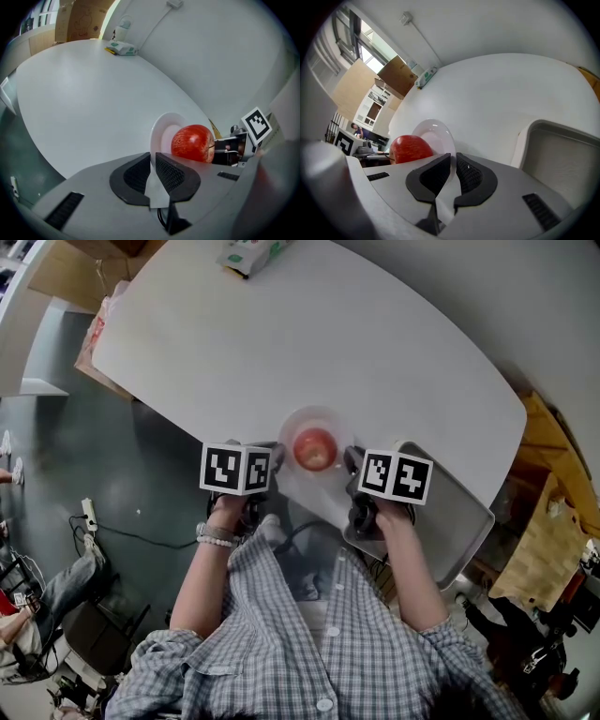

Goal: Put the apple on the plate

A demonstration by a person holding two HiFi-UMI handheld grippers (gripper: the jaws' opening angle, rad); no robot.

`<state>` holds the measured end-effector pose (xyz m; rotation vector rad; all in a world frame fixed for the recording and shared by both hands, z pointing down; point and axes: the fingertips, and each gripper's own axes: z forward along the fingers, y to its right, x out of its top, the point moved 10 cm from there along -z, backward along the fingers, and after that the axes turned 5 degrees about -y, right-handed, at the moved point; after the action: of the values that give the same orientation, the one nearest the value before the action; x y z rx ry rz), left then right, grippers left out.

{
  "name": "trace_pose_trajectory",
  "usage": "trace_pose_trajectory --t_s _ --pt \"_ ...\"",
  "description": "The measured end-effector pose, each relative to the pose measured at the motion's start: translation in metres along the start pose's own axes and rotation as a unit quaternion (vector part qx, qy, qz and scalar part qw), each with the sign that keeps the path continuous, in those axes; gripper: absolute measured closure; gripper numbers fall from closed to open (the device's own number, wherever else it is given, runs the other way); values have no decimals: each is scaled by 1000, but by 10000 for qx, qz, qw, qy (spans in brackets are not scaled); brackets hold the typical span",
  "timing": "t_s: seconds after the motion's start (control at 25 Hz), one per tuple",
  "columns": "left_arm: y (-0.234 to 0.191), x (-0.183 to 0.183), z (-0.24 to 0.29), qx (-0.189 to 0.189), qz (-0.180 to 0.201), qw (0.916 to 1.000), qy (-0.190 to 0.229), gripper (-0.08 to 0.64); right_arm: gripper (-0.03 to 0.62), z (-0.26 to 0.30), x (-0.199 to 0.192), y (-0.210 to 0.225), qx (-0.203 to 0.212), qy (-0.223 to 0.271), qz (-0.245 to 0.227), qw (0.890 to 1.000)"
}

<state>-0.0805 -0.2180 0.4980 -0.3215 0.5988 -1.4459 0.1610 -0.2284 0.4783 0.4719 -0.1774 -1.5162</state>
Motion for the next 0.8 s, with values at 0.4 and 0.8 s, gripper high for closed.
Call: trace_pose_trajectory --t_s 0.4,0.8 --pt "22 12 -4 -74 355 9992 -141 520 545 -24 -6 10 42 266 378 9989" --pt "67 28 5 -428 1033 9932 -333 520 545 -64 -26 41 9 693 1033 9922"
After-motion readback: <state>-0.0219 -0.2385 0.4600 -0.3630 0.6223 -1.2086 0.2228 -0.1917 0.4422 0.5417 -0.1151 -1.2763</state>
